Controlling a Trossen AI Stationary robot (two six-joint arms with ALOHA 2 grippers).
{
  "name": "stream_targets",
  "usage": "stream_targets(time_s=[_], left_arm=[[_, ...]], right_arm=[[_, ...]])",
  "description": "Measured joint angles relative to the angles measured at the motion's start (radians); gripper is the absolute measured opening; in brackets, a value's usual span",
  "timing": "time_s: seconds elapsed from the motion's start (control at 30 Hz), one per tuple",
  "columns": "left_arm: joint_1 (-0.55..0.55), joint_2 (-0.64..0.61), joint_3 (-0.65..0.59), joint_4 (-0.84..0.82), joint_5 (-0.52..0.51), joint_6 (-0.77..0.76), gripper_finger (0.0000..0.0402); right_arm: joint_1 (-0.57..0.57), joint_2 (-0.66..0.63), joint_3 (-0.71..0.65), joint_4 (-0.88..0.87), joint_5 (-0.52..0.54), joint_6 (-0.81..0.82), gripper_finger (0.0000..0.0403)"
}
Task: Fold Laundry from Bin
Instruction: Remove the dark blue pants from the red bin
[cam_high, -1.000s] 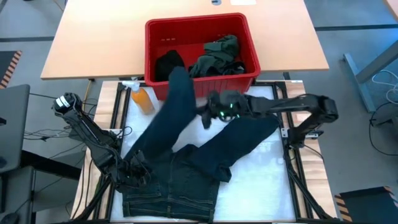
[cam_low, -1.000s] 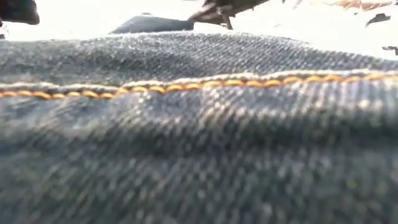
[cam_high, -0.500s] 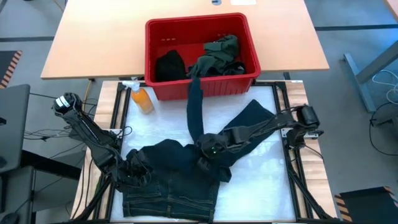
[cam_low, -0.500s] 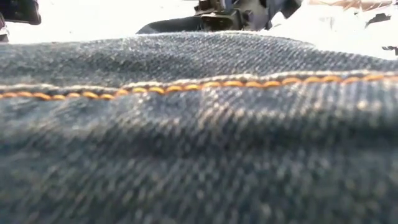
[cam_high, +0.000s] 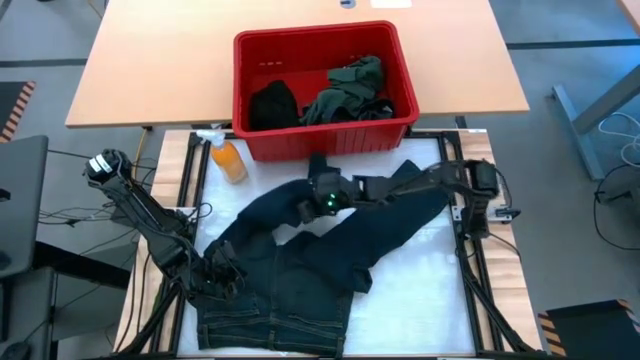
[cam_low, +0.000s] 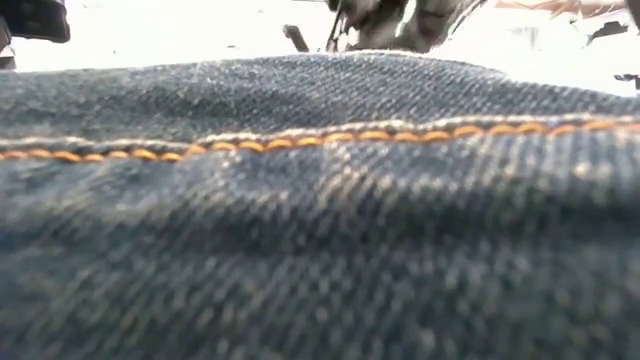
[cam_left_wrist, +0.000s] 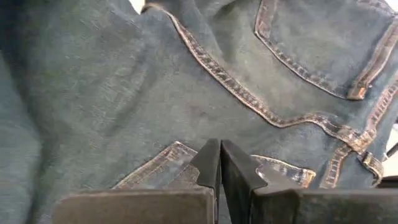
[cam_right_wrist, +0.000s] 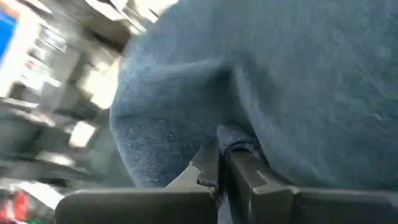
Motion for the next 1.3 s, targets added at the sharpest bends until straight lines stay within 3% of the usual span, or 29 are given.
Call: stream_targets(time_s=[0.2, 0.33, 0.43, 0.8, 1.07, 1.3], left_arm=[[0.015, 0.026, 0.001, 0.13, -0.061, 0.085, 0.0002], [0.032, 0.086, 0.001, 0.197, -0.027, 0.104, 0.0002], [0.032, 0.142, 0.001, 0.19, 0.028, 0.087, 0.0014], [0.037, 0.327, 0.0, 0.317, 0.149, 0.054, 0.0098], [0.053, 0.368, 0.002, 0.316, 0.214, 0.138, 0.0102], [0.106, 0.363, 0.007, 0.244, 0.407, 0.306, 0.0102]], right_arm=[[-0.064, 0.059, 0.005, -0.006, 0.064, -0.032, 0.003], [-0.078, 0.083, -0.001, -0.06, -0.048, -0.089, 0.0051], [-0.061, 0.035, 0.002, -0.133, -0.054, -0.16, 0.0071], [-0.053, -0.156, 0.002, -0.719, 0.208, -0.305, 0.0093], [-0.056, -0.196, 0.003, -1.023, 0.383, -0.295, 0.0091], [-0.055, -0.195, -0.028, -1.169, 0.476, -0.196, 0.0072]])
